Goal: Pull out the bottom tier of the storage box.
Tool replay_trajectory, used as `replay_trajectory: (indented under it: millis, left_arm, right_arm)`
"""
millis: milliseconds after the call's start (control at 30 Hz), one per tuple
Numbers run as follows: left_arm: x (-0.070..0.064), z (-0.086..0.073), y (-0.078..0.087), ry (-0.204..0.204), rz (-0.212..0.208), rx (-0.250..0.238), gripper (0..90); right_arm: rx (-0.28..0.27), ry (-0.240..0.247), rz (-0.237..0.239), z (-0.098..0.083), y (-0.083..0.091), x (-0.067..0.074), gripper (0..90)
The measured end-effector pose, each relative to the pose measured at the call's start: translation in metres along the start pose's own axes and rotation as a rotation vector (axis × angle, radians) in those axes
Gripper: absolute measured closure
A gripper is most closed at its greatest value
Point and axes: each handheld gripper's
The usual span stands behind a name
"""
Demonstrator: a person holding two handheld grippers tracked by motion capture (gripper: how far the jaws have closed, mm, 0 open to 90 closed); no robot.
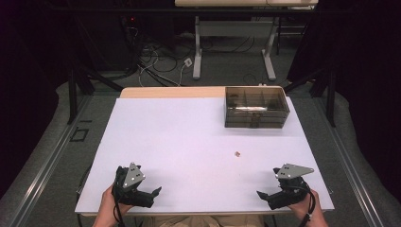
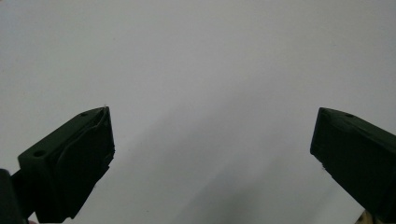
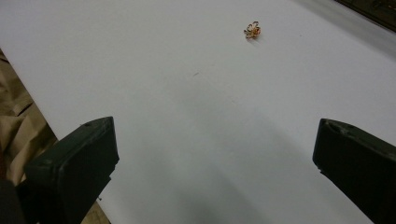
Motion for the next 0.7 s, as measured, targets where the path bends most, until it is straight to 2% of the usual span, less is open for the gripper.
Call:
replay_trajectory:
  millis: [33, 200, 300, 333, 367, 433, 700]
  left_arm:
    - [0.0002, 0.0002, -0.0001, -0.006, 0.002, 0.001, 0.0]
    - [0.0007, 0.0005, -0.0007, -0.015, 0.008, 0.003, 0.0]
    - [0.0005, 0.0005, -0.0006, -0.015, 0.004, 0.006, 0.0]
    - [0.0005, 0.0006, -0.0006, -0.016, 0.005, 0.006, 0.0]
    - [0.0005, 0.0007, -0.0008, -0.016, 0.006, 0.007, 0.0]
    - [0.0004, 0.0003, -0.001, -0.012, -0.001, 0.009, 0.0]
    - [0.0, 0.0007, -0.0013, -0.011, -0.006, 0.014, 0.0]
  right_arm:
    - [-0.012, 0.003, 0.007, 0.0, -0.0011, 0.0001, 0.0]
    - [-0.001, 0.011, 0.008, 0.0012, -0.0019, 0.0, 0.0]
    - [0.022, 0.003, 0.007, 0.0018, -0.0017, 0.0, 0.0]
    - [0.021, 0.003, 0.007, 0.0019, -0.002, -0.0002, 0.0]
    - [-0.007, 0.0, 0.005, 0.002, -0.0041, -0.0005, 0.0]
    - [0.023, -0.003, 0.004, 0.0031, -0.0023, -0.0013, 0.0]
    - [0.03, -0.006, -0.019, 0.0082, -0.0059, -0.004, 0.0]
Point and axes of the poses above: each handheld gripper's, and its own axes: y roughly backward along the jaws, z roughly out of its top, x roughly to its left, and after that the axes turned 10 degrees about x, right-handed
